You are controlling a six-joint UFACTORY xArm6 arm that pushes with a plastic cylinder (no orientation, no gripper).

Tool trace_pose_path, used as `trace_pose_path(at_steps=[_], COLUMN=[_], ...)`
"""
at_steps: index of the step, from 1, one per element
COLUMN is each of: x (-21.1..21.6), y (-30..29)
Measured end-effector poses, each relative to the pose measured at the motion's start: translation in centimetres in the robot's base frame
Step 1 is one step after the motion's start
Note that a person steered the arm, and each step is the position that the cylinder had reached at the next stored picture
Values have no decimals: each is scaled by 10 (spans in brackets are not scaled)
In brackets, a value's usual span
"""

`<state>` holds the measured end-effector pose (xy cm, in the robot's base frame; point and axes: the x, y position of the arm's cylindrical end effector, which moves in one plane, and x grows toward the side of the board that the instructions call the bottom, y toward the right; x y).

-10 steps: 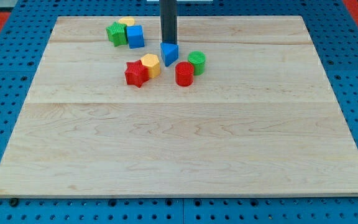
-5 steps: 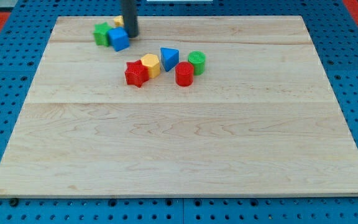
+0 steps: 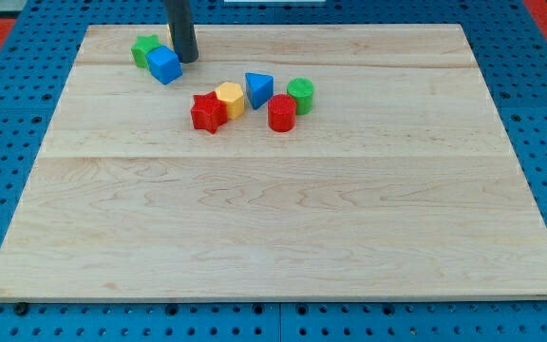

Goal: Push the blue cube into the blue triangle

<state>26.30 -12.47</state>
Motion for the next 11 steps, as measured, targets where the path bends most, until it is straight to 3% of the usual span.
trace_pose_path(at_steps=[3, 5, 8, 9, 11], x=[14, -8, -2, 22, 21], y=[45, 53, -71, -62, 22])
